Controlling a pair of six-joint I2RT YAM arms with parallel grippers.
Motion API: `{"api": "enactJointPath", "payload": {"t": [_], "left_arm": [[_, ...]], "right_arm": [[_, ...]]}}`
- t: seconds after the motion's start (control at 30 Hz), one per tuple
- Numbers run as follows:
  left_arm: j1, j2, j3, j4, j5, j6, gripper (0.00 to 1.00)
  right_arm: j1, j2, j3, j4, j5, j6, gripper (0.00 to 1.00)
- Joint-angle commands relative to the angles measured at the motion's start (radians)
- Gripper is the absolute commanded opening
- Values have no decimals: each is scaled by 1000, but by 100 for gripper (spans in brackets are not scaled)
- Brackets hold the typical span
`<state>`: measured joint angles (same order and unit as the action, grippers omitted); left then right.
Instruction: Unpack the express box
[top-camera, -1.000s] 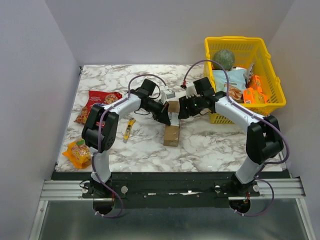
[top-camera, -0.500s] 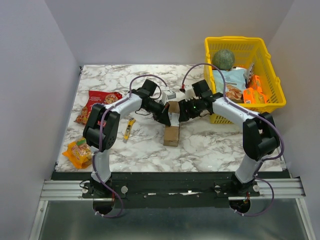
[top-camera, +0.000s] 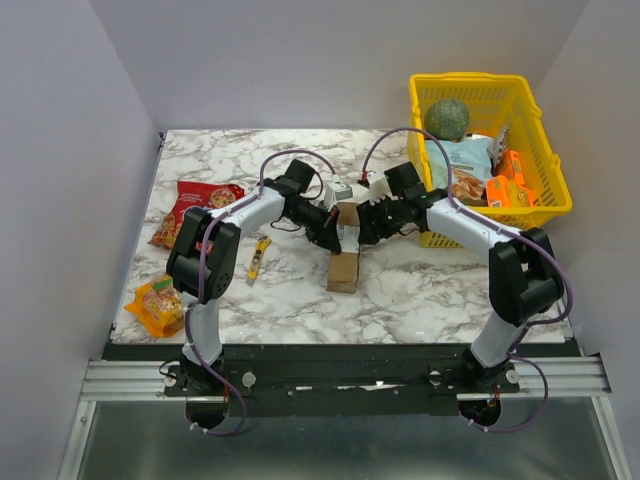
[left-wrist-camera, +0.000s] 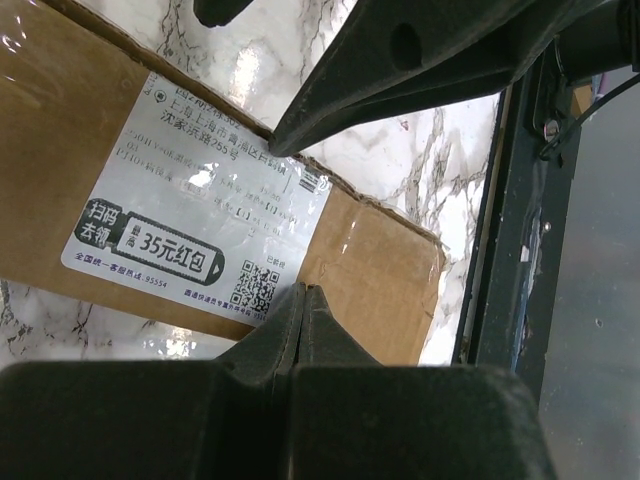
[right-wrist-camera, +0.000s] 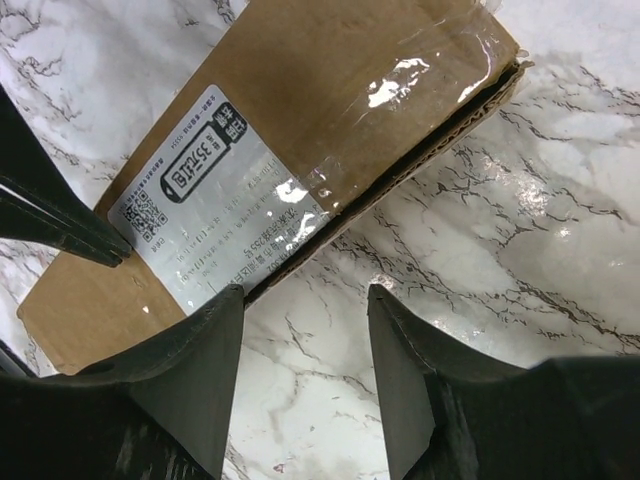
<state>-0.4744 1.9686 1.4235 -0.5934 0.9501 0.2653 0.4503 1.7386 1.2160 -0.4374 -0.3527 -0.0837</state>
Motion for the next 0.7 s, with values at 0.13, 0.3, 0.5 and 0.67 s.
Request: {"api": "enactJointPath", "payload": {"t": [0.13, 0.3, 0.5, 0.67], "left_arm": [[26, 32, -95, -75, -134, 54, 0], [34, 19, -120, -69, -136, 60, 0], [49, -2, -153, -59, -111, 63, 0], [89, -30, -190, -54, -67, 91, 0]], "right_arm": [[-21, -25, -70, -63, 113, -88, 59], [-33, -31, -84, -63, 116, -105, 59], [-33, -22, -61, -47, 80, -94, 59], [-35, 13, -23, -47, 35, -94, 59]]}}
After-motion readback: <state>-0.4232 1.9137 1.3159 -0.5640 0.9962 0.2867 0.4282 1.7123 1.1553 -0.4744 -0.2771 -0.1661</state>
